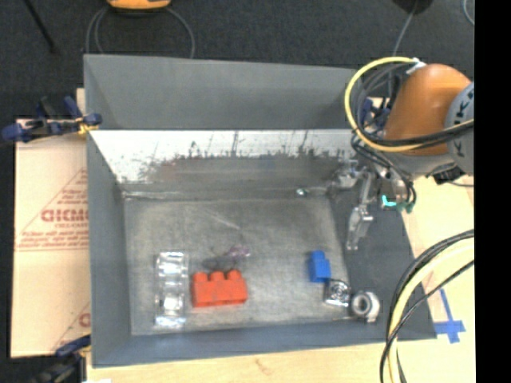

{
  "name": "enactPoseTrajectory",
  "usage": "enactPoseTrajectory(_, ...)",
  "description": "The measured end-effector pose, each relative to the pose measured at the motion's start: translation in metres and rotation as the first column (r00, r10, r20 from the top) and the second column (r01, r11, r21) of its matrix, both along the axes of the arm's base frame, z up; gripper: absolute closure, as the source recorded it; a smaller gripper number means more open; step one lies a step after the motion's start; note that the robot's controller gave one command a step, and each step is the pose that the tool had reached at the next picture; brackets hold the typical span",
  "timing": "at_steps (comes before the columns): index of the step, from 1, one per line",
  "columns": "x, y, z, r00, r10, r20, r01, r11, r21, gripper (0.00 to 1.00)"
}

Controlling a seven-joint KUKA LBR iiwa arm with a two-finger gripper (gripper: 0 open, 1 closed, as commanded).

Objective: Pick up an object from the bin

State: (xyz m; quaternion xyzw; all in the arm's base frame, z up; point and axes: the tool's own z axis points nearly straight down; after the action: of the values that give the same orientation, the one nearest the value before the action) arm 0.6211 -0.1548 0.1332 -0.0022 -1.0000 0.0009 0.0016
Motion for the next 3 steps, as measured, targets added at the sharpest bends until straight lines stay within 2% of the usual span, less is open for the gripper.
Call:
enactPoseTrajectory(1,-0.068,-0.008,-0.058,0.982,0.187,0.012,-0.187,0.982,-0.002,0.0)
enactPoseTrajectory(2,-0.091,-0.007,-0.014,0.829,0.56,0.009,-0.56,0.829,-0.001,0.0)
enactPoseTrajectory(3,-0.106,0.061,0.013,0.704,0.71,0.005,-0.71,0.704,0.001,0.0)
